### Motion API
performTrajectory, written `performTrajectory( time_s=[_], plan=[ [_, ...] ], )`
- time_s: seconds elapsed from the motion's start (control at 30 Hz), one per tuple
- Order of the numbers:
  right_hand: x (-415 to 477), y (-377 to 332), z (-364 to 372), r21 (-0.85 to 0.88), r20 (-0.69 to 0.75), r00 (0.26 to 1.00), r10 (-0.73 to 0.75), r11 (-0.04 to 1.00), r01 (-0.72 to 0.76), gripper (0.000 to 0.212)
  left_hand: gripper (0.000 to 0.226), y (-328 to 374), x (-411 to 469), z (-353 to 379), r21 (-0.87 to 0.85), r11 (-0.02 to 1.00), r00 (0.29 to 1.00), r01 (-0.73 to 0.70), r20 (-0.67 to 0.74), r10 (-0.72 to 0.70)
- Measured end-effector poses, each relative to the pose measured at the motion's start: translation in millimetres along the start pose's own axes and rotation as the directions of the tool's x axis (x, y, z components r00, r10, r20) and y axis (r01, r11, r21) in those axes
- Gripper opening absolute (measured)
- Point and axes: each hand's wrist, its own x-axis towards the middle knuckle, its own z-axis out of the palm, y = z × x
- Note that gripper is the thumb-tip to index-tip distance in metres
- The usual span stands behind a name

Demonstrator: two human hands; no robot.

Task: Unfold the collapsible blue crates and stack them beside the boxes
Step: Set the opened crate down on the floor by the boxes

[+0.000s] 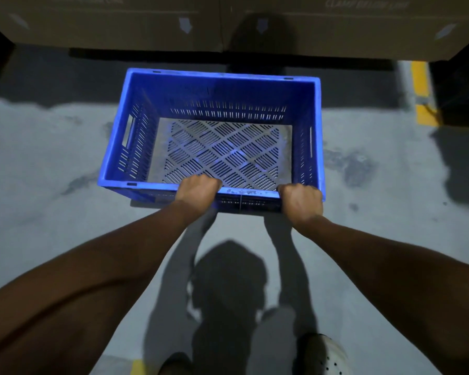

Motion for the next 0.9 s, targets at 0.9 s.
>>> performTrajectory(
  time_s=[0.9],
  plan=[
    [-181.8,-18.1,-404.2,0.666,-0.353,0.92,0.173,0.737,0.117,0.06,0.072,-20.1,-262.8,-359.5,-0.498,0.859,0.958,-0.12,-0.286,-0.032]
  ],
)
